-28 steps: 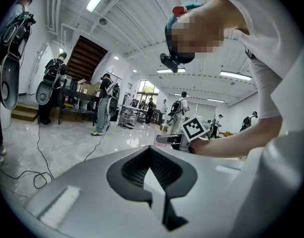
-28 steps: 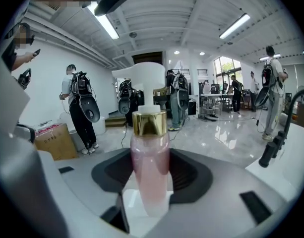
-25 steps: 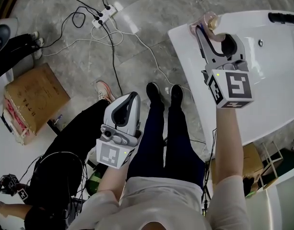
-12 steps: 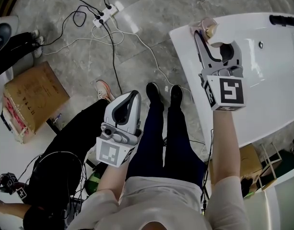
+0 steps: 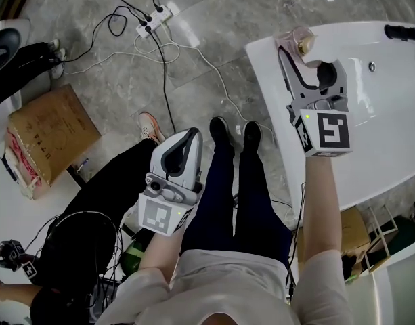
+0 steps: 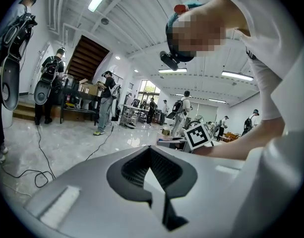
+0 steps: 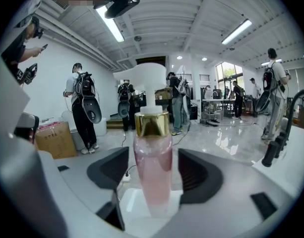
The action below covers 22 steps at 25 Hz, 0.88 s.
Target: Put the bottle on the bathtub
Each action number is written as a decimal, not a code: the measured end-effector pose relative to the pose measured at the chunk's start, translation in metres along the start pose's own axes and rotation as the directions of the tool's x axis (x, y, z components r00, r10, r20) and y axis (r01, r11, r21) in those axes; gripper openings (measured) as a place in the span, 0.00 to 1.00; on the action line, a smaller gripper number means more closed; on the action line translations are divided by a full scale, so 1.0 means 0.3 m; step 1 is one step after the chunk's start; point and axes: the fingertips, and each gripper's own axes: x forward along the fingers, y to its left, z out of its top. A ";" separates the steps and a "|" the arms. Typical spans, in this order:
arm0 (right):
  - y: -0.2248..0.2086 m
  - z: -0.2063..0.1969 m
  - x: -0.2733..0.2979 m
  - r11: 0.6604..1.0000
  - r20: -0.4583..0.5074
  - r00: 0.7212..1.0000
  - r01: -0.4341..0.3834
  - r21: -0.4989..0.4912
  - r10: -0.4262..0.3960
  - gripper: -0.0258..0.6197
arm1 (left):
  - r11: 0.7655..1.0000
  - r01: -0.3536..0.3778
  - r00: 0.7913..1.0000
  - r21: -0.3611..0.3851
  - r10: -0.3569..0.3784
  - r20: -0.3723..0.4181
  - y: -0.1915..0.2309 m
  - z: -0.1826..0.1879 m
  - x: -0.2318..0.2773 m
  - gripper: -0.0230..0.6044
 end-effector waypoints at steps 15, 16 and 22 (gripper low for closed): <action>0.060 -0.007 -0.186 0.999 0.005 0.999 0.034 0.042 -0.034 0.57 | 1.000 0.009 1.000 -0.017 -0.009 -0.002 -0.024 -0.008 -0.009 0.04; 0.071 -0.012 -0.210 0.998 0.001 0.999 0.035 0.047 -0.035 0.57 | 1.000 0.012 1.000 -0.012 -0.012 0.003 -0.027 -0.004 -0.008 0.04; 0.169 -0.068 -0.364 0.997 -0.046 0.999 0.012 0.076 -0.009 0.57 | 1.000 0.016 1.000 -0.014 -0.016 -0.002 -0.037 -0.014 -0.019 0.04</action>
